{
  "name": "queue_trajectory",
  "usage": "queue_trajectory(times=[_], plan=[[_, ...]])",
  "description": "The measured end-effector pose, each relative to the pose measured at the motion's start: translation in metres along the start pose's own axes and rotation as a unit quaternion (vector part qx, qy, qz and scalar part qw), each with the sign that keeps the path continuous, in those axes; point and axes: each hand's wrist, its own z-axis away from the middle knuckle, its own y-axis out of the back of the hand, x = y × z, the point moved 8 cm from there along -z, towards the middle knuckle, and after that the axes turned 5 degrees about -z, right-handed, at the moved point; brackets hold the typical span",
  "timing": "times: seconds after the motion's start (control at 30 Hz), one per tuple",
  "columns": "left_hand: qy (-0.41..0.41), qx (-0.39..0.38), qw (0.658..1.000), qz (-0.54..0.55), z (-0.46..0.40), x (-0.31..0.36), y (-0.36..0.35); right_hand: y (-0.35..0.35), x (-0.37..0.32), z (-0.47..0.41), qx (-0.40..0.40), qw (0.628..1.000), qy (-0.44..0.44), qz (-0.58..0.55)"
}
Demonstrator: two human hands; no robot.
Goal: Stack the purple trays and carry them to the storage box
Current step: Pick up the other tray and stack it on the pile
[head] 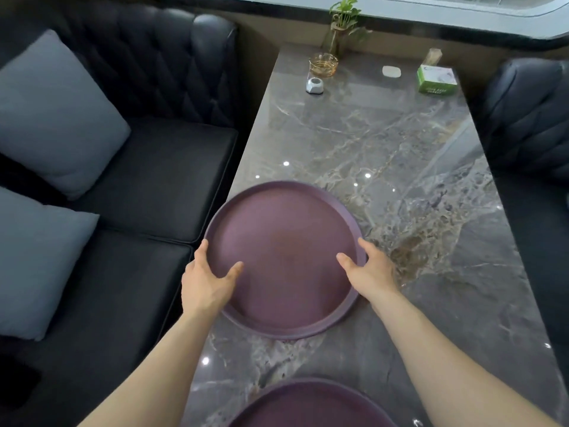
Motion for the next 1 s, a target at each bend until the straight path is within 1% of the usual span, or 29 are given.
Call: queue_trajectory(times=[0.13,0.3,0.5,0.77,0.9,1.0], plan=[[0.012,0.025,0.999,0.022,-0.004,0.001,0.001,-0.001,-0.004,-0.005,-0.003,0.999,-0.007,-0.037],[0.021,0.026,0.999,0.038,0.012,0.007,-0.003,0.004,-0.002,0.0,-0.011,0.999,-0.018,-0.033],[0.006,0.024,0.997,0.07,0.036,0.012,0.009,0.027,0.003,0.027,0.024,0.997,-0.032,-0.064],[-0.01,0.027,0.996,0.081,0.09,0.005,0.041,0.058,0.027,0.099,0.086,0.993,-0.043,-0.073],[-0.007,0.02,0.996,0.086,0.128,-0.012,0.053,0.071,0.049,0.152,0.112,0.99,-0.045,-0.07],[-0.001,0.011,0.996,0.093,0.157,-0.034,0.056,0.078,0.072,0.192,0.128,0.988,-0.062,-0.058]])
